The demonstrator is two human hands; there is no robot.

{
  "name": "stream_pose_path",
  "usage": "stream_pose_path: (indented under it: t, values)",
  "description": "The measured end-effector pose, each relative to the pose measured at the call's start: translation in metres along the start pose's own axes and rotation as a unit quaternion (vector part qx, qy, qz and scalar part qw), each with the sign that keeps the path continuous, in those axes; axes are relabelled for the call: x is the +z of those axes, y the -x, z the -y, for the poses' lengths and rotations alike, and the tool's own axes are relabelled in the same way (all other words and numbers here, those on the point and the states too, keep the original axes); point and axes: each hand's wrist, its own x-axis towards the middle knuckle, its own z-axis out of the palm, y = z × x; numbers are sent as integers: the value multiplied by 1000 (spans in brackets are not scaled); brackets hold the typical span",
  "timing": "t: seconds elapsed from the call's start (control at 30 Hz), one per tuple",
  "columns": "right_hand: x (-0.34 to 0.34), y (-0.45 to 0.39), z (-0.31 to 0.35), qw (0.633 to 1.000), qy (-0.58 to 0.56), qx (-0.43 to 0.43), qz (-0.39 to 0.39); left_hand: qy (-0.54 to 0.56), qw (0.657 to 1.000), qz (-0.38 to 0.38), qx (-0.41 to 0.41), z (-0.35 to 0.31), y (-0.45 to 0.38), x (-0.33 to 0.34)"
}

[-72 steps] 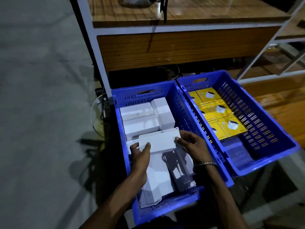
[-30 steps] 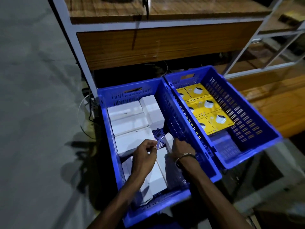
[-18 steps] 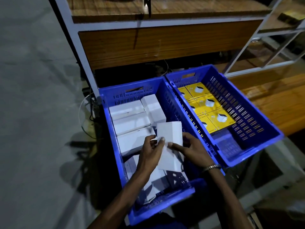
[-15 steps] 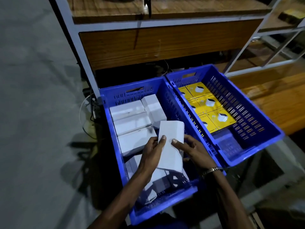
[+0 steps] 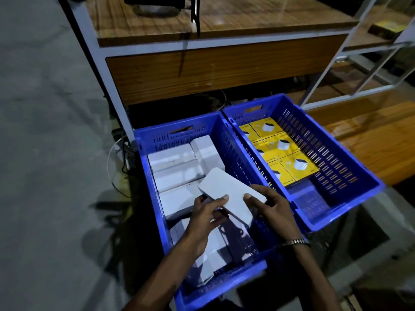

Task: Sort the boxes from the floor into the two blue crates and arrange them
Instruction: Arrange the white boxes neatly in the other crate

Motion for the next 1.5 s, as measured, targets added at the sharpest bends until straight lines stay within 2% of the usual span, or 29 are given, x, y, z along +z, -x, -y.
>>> stream_pose_path:
  t: [0.17, 0.3, 0.43, 0.6, 0.7, 0.77, 0.8, 0.83, 0.9, 0.97, 1.07, 1.17, 1.27, 1.37, 1.43, 1.5]
  values:
    - [-6, 3, 3, 999, 20, -22, -17, -21, 999, 17, -18, 0, -2, -3]
    - [-7, 5, -2, 1000, 13, -22, 4, -75, 996, -52, 21, 2, -4, -2]
    - [-10, -4, -11, 995, -25, 55, 77, -36, 989, -128, 69, 0, -10, -5]
    - [-11, -20, -27, 969, -41, 148, 193, -32, 978, -164, 122, -12, -13, -16]
    - [1, -34, -38, 962, 0, 188, 197, -47, 968, -183, 163, -32, -13, -25]
    - [15, -43, -42, 967, 125, 124, 186, -84, 956, -183, 215, -47, -13, -31]
    - [24, -48, -42, 954, 205, 69, 206, -102, 948, -178, 245, -55, -12, -32]
    - [34, -51, -43, 927, 283, 10, 244, -121, 939, -173, 273, -61, -12, -33]
    - [57, -52, -43, 852, 416, -54, 313, -136, 917, -186, 325, -70, -13, -35]
    - [78, -50, -48, 800, 478, -109, 346, -129, 899, -216, 358, -78, -14, -39]
    - [100, -45, -47, 754, 516, -141, 382, -93, 893, -243, 366, -81, -17, -47]
    - [110, -39, -47, 714, 569, -141, 383, -48, 894, -245, 371, -74, -19, -55]
    - [118, -36, -47, 698, 587, -124, 391, -38, 897, -242, 367, -71, -19, -59]
    - [121, -38, -46, 699, 586, -110, 395, -53, 904, -223, 361, -72, -21, -58]
    - [115, -33, -42, 711, 567, -116, 398, -58, 904, -217, 363, -70, -24, -61]
    - [102, -22, -36, 740, 543, -132, 373, -52, 906, -211, 363, -71, -23, -62]
